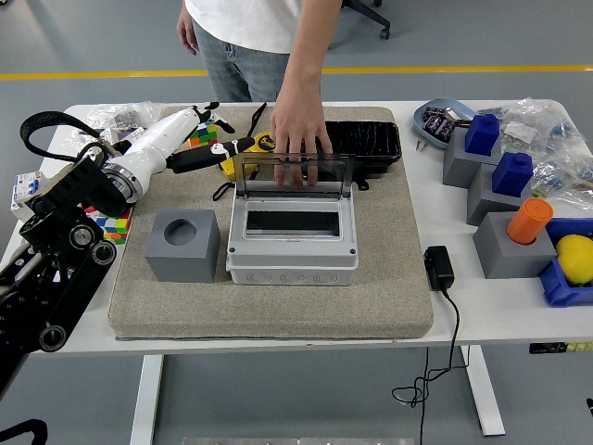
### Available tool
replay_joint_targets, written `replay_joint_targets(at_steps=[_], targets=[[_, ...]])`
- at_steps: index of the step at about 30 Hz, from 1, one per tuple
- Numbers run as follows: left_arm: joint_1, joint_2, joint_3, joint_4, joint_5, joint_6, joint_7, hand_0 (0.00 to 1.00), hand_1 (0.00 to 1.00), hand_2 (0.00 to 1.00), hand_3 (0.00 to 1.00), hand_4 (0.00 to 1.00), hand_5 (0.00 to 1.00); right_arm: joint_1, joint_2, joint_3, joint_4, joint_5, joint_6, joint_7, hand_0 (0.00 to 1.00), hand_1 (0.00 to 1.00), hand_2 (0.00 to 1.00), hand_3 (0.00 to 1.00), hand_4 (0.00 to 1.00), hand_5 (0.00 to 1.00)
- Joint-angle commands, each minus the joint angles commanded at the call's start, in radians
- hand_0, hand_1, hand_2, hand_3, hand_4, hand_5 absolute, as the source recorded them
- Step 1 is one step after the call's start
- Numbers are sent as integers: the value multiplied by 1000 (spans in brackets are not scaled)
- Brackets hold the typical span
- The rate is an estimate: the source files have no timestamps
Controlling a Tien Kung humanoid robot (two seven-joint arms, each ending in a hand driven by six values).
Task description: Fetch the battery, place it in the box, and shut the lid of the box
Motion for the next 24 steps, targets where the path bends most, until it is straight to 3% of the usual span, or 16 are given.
replay_joint_targets(at_steps=[10, 11, 16, 17, 22, 23, 24], targets=[[-14, -13, 45, 46, -71, 1, -8, 998, 998, 985, 719, 998, 998, 1, 0, -11, 1, 5, 0, -3, 845, 815, 776, 816, 998, 998], [-15, -13, 49, 46, -73, 2, -9, 998, 998, 936, 795, 998, 998, 1, 0, -12, 1, 5, 0, -3, 845, 814, 775, 815, 998, 998], [-13, -11, 67, 44, -84, 1, -9, 998, 998, 936, 795, 998, 998, -2, -1, -11, 0, 4, -1, -5, 845, 814, 775, 815, 998, 998], [-13, -10, 69, 42, -86, 1, -9, 998, 998, 815, 815, 998, 998, -2, -1, -12, 0, 4, 0, -5, 845, 814, 775, 815, 998, 998], [-9, -8, 88, 26, -101, 4, -12, 998, 998, 815, 815, 998, 998, -4, -1, -15, 0, 5, -1, -7, 845, 814, 775, 815, 998, 998], [-8, -7, 94, 21, -100, 6, -12, 998, 956, 746, 800, 998, 998, -3, -1, -17, 1, 7, -1, -7, 845, 814, 775, 815, 998, 998], [-8, -7, 98, 18, -101, 6, -11, 998, 956, 746, 800, 998, 998, -3, -1, -18, 1, 8, -1, -7, 845, 814, 775, 815, 998, 998]])
